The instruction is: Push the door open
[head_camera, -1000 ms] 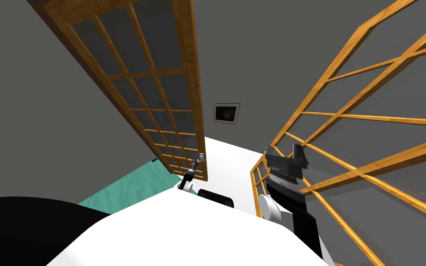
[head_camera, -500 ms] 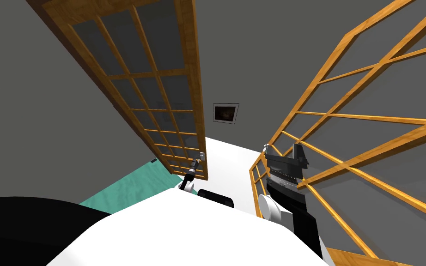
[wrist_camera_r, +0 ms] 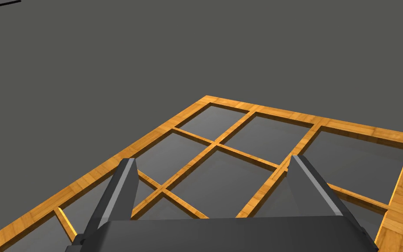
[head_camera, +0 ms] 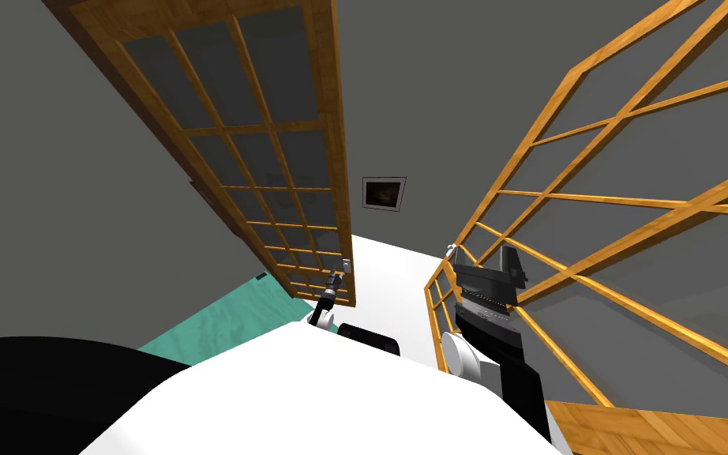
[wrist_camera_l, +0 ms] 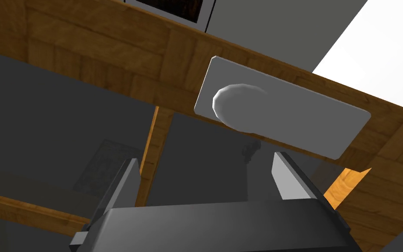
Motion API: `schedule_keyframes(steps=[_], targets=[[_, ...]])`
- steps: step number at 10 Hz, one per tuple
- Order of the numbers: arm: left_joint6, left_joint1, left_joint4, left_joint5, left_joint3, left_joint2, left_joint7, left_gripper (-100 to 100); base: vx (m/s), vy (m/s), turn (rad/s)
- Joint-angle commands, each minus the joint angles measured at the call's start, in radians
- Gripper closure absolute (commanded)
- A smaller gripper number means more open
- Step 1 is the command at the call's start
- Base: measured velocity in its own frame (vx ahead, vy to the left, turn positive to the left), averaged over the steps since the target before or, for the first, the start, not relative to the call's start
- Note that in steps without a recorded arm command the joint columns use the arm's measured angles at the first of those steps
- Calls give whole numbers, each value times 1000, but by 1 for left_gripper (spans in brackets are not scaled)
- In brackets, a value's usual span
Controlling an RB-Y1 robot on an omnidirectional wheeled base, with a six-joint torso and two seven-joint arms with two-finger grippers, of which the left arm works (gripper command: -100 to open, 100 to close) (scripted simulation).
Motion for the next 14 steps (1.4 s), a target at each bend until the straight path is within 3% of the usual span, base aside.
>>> schedule_keyframes(steps=[1,4,6,9,11,14], targets=[[2,-3,0,27,-9,-10,50,-100,-57,41,-88],[3,-5,1,46,-15,-17,109,-100,-42,19,-26],[5,-9,3,82,-28,-31,174,-100,-44,28,-64],[6,-10,3,100,-34,-38,234,-100,-47,25,-30],[7,-14,5,135,-46,-52,299,-100,-49,23,-59],[8,-16,6,151,-51,-59,358,-100,-34,19,-29]])
